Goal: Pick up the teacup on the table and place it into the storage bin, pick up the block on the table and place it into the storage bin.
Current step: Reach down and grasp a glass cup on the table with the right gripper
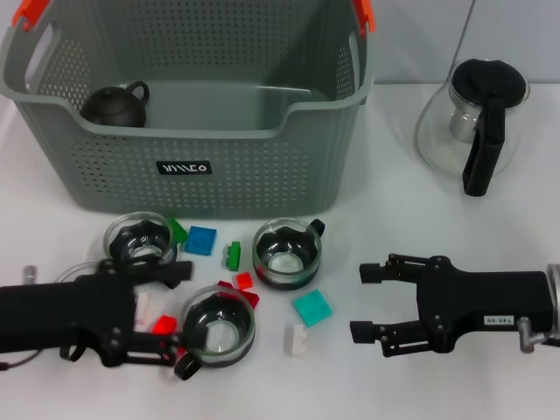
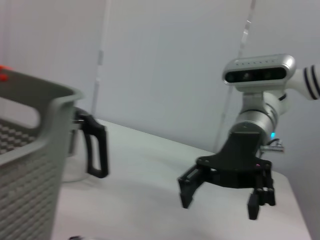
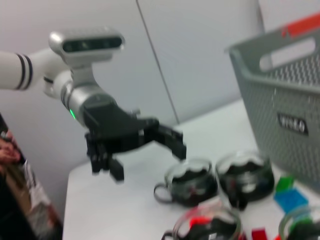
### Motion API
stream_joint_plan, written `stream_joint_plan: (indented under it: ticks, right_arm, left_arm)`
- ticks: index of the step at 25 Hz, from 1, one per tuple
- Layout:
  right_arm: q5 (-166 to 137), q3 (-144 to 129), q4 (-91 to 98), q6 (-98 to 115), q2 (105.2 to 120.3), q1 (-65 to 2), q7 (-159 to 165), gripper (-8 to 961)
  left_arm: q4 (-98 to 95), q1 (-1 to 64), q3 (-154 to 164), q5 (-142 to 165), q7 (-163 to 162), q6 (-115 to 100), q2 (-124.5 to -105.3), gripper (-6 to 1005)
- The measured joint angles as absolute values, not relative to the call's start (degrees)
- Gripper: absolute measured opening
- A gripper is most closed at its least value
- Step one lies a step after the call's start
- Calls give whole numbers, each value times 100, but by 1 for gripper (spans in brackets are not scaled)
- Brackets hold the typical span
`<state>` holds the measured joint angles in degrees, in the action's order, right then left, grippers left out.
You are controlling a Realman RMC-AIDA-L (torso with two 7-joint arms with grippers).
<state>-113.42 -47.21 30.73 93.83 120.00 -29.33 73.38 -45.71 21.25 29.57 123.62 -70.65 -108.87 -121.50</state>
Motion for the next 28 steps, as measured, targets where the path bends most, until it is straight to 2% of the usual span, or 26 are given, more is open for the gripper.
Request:
stream_joint_plan:
  ticks: [13,21,28]
  right_arm:
    - [-12585,-5779,5655,10265,12029,-3780,10079,910]
    - [-13133,-6959,5960,9706,12068,-4525,10861,876]
    - [-13454,-8376,6437,8966,12096,-4896,11383,654]
  left_arm:
    - [-4686,1829,1672,12843,-7036,-11075,-12077,918]
    - [-4616,1863,1693,12847,-7032,-11035,-12092,918]
    - [-4582,1871,1678,12828,-7031,-11009,-12112,918]
